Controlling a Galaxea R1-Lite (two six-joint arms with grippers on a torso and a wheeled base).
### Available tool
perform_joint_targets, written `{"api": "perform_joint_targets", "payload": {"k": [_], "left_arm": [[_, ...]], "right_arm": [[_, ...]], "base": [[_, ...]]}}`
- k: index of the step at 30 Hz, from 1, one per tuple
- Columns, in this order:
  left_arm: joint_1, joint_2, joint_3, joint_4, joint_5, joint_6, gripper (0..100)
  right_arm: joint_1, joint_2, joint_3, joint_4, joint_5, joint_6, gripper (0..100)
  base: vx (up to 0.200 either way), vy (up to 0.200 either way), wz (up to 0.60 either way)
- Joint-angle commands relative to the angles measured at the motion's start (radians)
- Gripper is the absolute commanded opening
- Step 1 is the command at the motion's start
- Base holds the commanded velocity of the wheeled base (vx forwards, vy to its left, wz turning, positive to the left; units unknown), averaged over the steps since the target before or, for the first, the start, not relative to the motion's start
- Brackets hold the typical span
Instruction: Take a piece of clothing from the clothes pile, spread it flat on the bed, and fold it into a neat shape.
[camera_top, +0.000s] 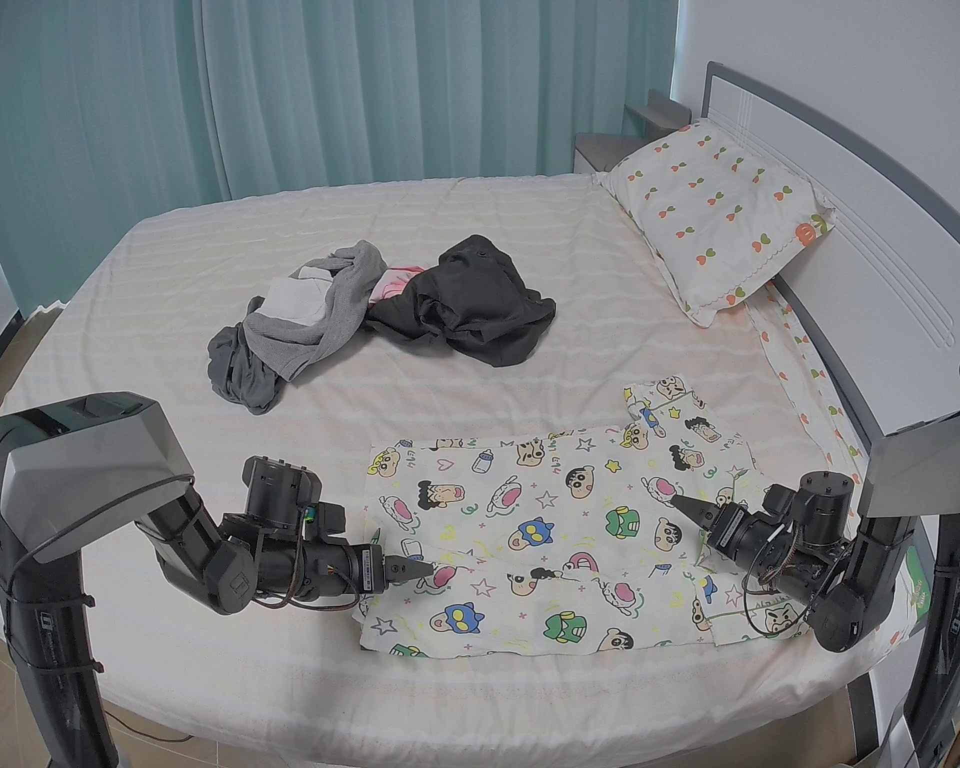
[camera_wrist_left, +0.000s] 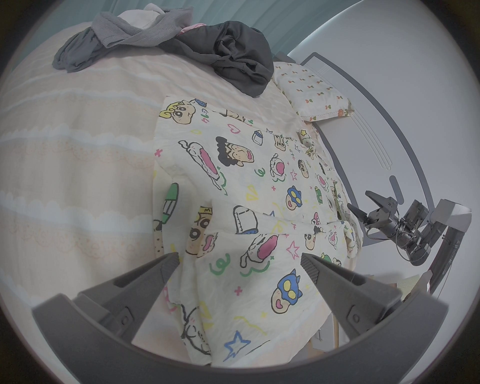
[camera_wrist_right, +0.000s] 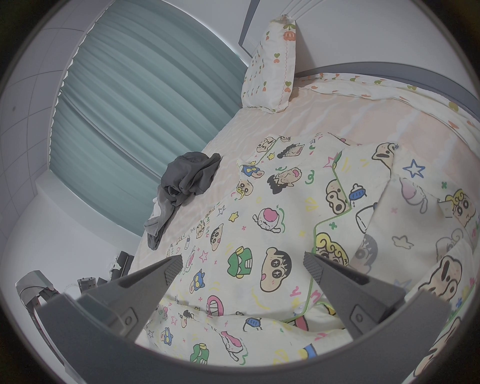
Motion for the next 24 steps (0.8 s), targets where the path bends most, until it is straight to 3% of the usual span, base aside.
{"api": "perform_joint_targets", "payload": {"k": [1,6,7,11,15,16,19,24], "left_arm": [[-0.006,0.022,-0.006,-0.001,0.005,0.003,100],[-0.019,0.040,-0.007,-0.001,0.012,0.003,100],[-0.019,0.040,-0.004,-0.001,0.012,0.004,0],[-0.017,0.034,0.009,0.001,0.012,0.003,0],[-0.017,0.032,0.026,-0.001,0.013,0.003,0],[-0.017,0.028,0.034,0.001,0.015,0.003,0],[-0.017,0.022,0.048,-0.002,0.028,0.004,0],[-0.020,0.015,0.071,-0.004,0.048,0.003,0]], "right_arm": [[0.001,0.001,-0.001,-0.015,0.000,0.000,100],[-0.001,0.001,-0.001,-0.015,0.000,0.000,100],[-0.001,-0.001,-0.002,-0.015,0.000,0.000,100],[-0.014,-0.016,-0.002,-0.015,-0.003,-0.006,100],[-0.040,-0.047,0.005,-0.013,-0.003,-0.082,100],[-0.056,-0.073,0.018,-0.012,-0.003,-0.141,100],[-0.059,-0.105,0.056,0.011,0.000,-0.207,100],[-0.045,-0.100,0.087,0.110,-0.001,-0.387,100]], "base": [[0.000,0.000,0.00],[0.000,0.000,0.00],[0.000,0.000,0.00],[0.000,0.000,0.00],[0.000,0.000,0.00],[0.000,0.000,0.00],[0.000,0.000,0.00],[0.000,0.000,0.00]]}}
